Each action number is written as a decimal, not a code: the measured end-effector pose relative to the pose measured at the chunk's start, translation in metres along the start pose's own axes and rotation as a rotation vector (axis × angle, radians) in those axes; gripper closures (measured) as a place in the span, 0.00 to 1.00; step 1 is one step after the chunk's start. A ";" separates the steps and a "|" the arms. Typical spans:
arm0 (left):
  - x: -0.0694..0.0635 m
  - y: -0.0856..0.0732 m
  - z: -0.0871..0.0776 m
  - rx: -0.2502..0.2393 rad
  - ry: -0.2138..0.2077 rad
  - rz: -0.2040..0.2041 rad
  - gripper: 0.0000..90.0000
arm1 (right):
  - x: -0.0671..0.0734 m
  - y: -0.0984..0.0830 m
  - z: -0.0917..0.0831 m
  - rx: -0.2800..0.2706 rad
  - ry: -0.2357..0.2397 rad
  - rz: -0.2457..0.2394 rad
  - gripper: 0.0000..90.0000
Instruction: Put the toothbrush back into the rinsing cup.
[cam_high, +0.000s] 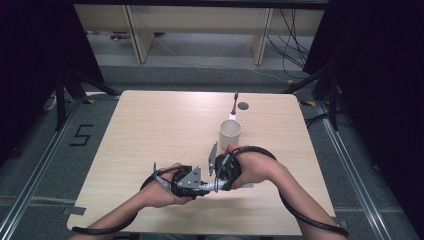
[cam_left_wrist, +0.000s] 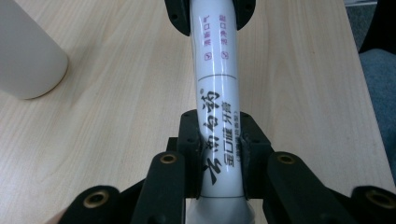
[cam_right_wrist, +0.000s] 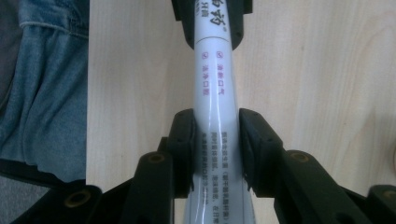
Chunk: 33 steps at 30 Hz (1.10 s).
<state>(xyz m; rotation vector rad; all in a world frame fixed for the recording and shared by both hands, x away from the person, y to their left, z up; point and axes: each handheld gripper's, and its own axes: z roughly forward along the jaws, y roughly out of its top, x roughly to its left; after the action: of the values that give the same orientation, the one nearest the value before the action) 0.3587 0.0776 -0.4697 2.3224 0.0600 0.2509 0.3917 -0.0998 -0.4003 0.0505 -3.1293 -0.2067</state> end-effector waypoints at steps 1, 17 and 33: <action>0.000 0.000 0.000 -0.002 0.005 -0.001 0.83 | -0.001 -0.001 0.000 -0.015 -0.003 0.010 0.71; 0.004 -0.022 -0.010 -0.165 0.174 -0.149 0.84 | 0.015 -0.062 -0.046 -0.755 -0.311 0.389 0.49; 0.008 -0.030 -0.015 -0.318 0.293 -0.270 0.84 | 0.047 -0.116 0.003 -1.226 -0.454 0.822 0.46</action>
<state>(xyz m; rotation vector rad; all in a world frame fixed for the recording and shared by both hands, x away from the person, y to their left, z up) 0.3649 0.1105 -0.4800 1.9215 0.4441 0.4285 0.3484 -0.2155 -0.4185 -1.3206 -2.4194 -2.1278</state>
